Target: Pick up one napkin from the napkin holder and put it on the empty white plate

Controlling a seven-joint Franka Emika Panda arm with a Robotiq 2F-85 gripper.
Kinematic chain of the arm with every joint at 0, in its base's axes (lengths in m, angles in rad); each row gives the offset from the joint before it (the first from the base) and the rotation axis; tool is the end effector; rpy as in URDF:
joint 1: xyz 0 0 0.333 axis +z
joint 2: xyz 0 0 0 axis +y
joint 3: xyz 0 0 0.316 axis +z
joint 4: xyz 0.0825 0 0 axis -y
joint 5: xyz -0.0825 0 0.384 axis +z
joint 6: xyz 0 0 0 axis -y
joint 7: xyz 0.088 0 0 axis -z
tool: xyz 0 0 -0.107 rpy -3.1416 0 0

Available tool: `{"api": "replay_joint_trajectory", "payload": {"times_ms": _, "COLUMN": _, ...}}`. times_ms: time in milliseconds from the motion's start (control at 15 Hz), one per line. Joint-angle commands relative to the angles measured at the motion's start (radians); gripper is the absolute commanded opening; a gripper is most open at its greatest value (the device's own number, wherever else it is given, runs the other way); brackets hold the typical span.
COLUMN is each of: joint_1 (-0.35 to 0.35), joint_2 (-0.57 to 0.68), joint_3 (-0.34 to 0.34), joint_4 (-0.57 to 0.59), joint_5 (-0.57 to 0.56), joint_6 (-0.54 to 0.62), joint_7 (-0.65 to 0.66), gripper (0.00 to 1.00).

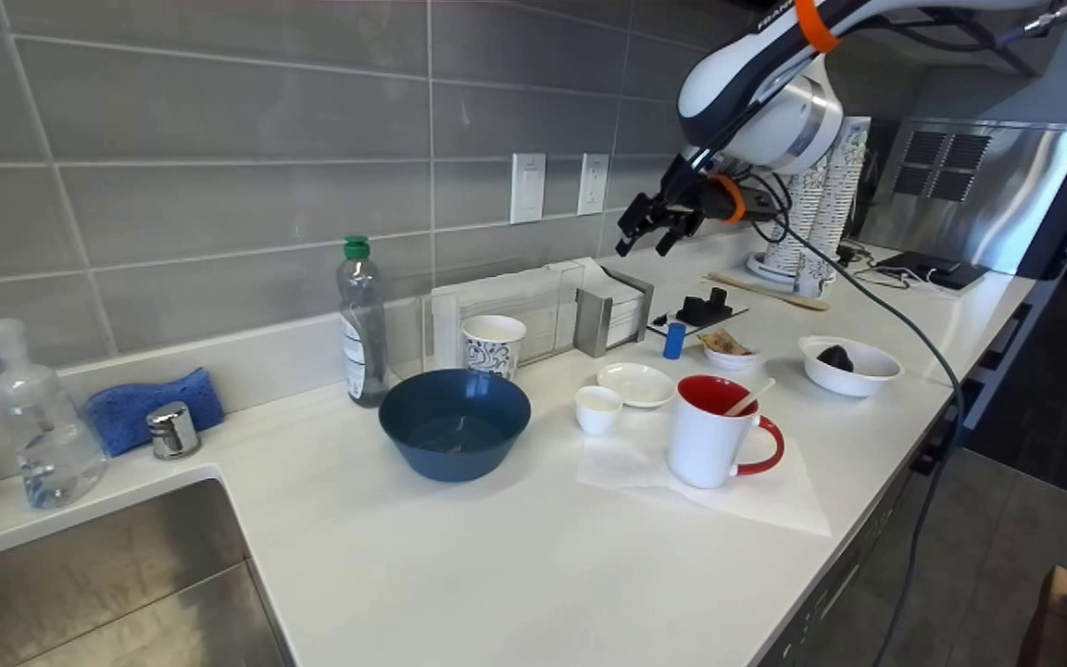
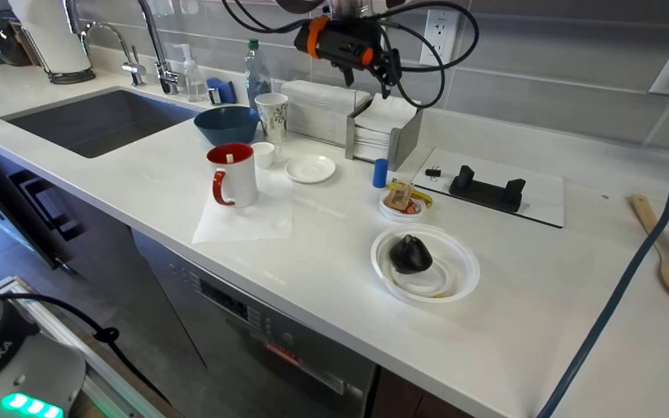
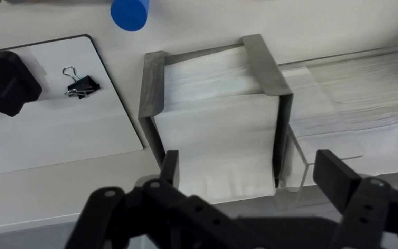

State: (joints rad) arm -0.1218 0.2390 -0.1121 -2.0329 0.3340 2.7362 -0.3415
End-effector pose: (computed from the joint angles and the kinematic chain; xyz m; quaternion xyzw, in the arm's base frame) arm 0.6075 -0.1545 0.3792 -0.9664 0.0771 -0.2444 0.0181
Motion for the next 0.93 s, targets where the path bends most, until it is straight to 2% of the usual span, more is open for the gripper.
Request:
{"api": "replay_joint_trajectory", "payload": {"times_ms": 0, "joint_1": -0.064, "joint_2": 0.056, "joint_3": 0.068, "joint_4": 0.055, "joint_5": 0.017, "joint_6": 0.019, "joint_7": -0.024, "gripper": 1.0}}
{"api": "replay_joint_trajectory", "payload": {"times_ms": 67, "joint_1": -0.055, "joint_2": 0.033, "joint_3": 0.058, "joint_4": 0.02, "joint_5": -0.024, "joint_6": 0.023, "joint_7": 0.018, "gripper": 1.0}}
{"api": "replay_joint_trajectory", "payload": {"times_ms": 733, "joint_1": -0.07, "joint_2": 0.046, "joint_3": 0.076, "joint_4": 0.035, "joint_5": -0.021, "joint_6": 0.023, "joint_7": 0.014, "gripper": 1.0}}
{"api": "replay_joint_trajectory", "payload": {"times_ms": 867, "joint_1": -0.068, "joint_2": 0.077, "joint_3": 0.082, "joint_4": 0.054, "joint_5": -0.022, "joint_6": 0.059, "joint_7": 0.012, "gripper": 1.0}}
